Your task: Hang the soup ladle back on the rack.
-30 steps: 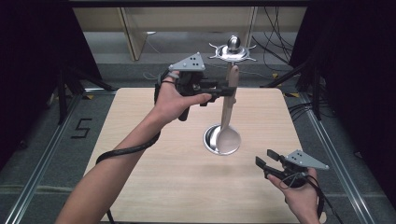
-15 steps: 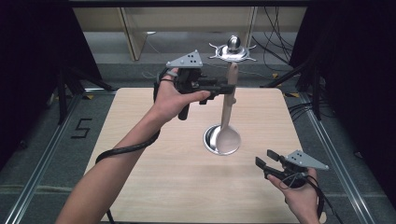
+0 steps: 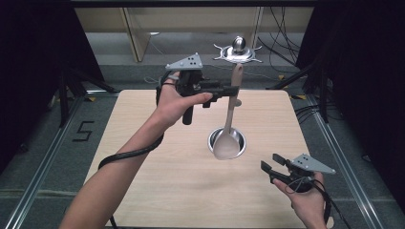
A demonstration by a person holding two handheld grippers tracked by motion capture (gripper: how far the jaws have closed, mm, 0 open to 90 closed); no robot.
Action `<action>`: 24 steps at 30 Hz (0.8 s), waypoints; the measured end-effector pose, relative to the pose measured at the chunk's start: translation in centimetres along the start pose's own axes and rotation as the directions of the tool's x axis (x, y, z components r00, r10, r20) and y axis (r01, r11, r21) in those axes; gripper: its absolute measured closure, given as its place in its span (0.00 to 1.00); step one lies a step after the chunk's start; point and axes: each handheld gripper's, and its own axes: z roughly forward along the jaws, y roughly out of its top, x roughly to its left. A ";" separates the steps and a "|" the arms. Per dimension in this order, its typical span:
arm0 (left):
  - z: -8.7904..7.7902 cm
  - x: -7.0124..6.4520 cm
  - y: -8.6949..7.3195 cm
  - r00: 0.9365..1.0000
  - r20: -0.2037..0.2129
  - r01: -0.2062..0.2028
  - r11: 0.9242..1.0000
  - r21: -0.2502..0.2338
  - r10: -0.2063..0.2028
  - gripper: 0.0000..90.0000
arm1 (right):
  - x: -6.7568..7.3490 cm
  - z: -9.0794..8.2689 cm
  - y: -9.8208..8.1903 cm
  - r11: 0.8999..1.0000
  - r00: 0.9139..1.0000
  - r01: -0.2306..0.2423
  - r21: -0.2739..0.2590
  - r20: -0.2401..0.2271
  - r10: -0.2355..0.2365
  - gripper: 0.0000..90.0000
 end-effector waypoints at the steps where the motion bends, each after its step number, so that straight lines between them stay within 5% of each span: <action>1: 0.0 0.0 0.0 1.000 0.004 0.003 1.000 -0.004 -0.003 0.82 | 0.0 0.0 0.0 1.000 1.000 0.001 -0.004 -0.001 -0.001 0.48; 4: 0.0 0.1 -0.2 1.000 0.010 0.016 1.000 -0.016 -0.016 0.82 | 0.3 0.0 -0.1 0.999 0.999 -0.045 0.007 -0.006 0.045 0.48; 24: 0.0 0.6 -1.0 0.994 0.007 0.113 0.991 -0.076 -0.112 0.76 | 0.4 -0.1 -0.1 0.999 0.999 -0.051 0.021 -0.001 0.051 0.48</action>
